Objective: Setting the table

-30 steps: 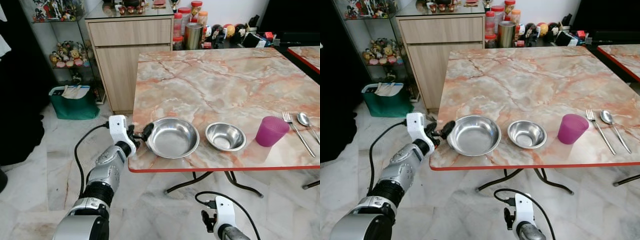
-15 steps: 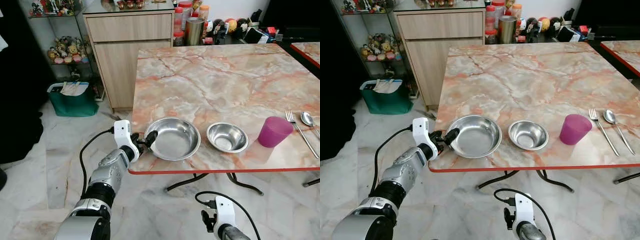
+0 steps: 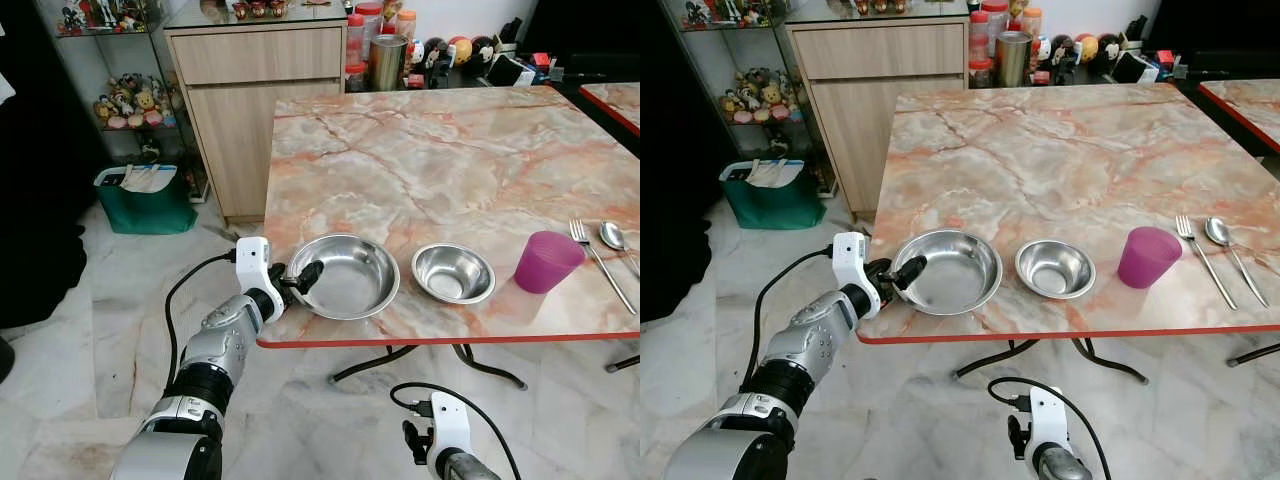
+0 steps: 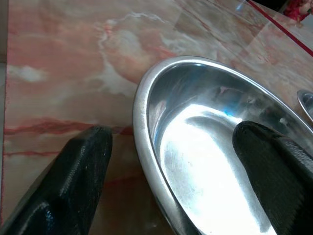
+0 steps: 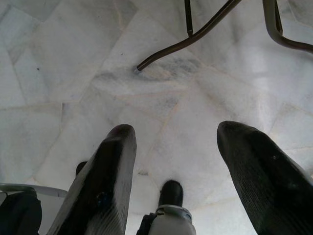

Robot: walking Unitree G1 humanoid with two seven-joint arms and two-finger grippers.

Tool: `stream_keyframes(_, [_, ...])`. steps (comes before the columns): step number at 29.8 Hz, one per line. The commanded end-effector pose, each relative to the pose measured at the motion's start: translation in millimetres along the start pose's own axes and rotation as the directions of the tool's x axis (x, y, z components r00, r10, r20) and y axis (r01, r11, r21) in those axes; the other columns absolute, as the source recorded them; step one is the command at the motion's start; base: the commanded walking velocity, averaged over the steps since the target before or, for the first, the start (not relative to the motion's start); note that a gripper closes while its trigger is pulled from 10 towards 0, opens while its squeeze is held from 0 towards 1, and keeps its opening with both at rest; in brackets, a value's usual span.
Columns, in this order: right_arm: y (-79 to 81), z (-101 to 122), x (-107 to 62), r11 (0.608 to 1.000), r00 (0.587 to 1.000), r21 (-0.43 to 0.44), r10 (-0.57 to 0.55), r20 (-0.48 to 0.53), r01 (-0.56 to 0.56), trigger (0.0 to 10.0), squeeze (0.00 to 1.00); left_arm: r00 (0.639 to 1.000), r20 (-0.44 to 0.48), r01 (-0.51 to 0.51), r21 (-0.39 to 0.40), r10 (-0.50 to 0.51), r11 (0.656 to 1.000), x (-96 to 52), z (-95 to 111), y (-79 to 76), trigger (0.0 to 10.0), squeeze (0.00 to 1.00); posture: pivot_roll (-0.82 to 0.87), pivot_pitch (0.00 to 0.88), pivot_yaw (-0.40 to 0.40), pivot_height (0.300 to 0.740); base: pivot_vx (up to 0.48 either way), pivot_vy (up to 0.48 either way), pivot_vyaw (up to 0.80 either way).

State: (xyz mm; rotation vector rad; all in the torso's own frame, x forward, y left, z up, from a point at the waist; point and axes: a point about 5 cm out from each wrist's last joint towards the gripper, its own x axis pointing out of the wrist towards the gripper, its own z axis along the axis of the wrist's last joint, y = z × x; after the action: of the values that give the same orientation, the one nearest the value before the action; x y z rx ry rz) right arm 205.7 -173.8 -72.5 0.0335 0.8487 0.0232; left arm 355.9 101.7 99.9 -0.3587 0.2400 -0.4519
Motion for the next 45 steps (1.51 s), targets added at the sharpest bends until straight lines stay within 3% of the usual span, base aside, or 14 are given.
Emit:
stream_keyframes(1, [0.9, -0.6, 0.1, 1.000, 1.000, 0.004, 0.003, -0.007, -0.003, 10.0, 0.00, 1.000, -0.019, 0.011, 0.039, -0.011, 0.999, -1.0, -0.4, -1.4, 4.3, 0.00, 0.07, 0.038, 0.018, 0.715, 0.000, 0.000, 0.00])
stream_keyframes(2, [0.8, -0.5, 0.1, 1.000, 1.000, 0.003, 0.003, -0.007, -0.003, 10.0, 0.00, 1.000, -0.020, 0.012, 0.041, -0.011, 0.999, -1.0, -0.5, -1.5, 1.6, 0.00, 0.07, 0.039, 0.018, 0.715, 0.000, 0.000, 0.00])
stream_keyframes(6, [0.7, 0.2, 0.3, 1.000, 1.000, 0.004, 0.003, -0.006, -0.003, 10.0, 0.00, 0.999, -0.034, 0.008, 0.068, -0.005, 0.998, -0.4, -1.7, -1.5, 0.9, 0.00, 0.07, 0.037, 0.019, 0.715, 0.000, 0.000, 0.00])
stream_keyframes(7, [0.8, 0.5, 0.4, 1.000, 1.000, 0.005, 0.003, -0.005, -0.003, 10.0, 0.00, 0.999, -0.037, 0.011, 0.075, -0.008, 0.997, -0.2, -2.1, -2.0, 0.2, 0.00, 0.07, 0.036, 0.019, 0.715, 0.000, 0.000, 0.00])
stream_keyframes(45, [2.1, 0.1, 0.5, 1.000, 1.000, 0.008, 0.006, -0.008, -0.006, 10.0, 0.00, 1.000, -0.020, 0.005, 0.109, -0.003, 0.994, -1.2, 2.9, -0.1, 0.0, 0.00, 0.07, 0.023, 0.022, 0.715, 0.000, 0.000, 0.00])
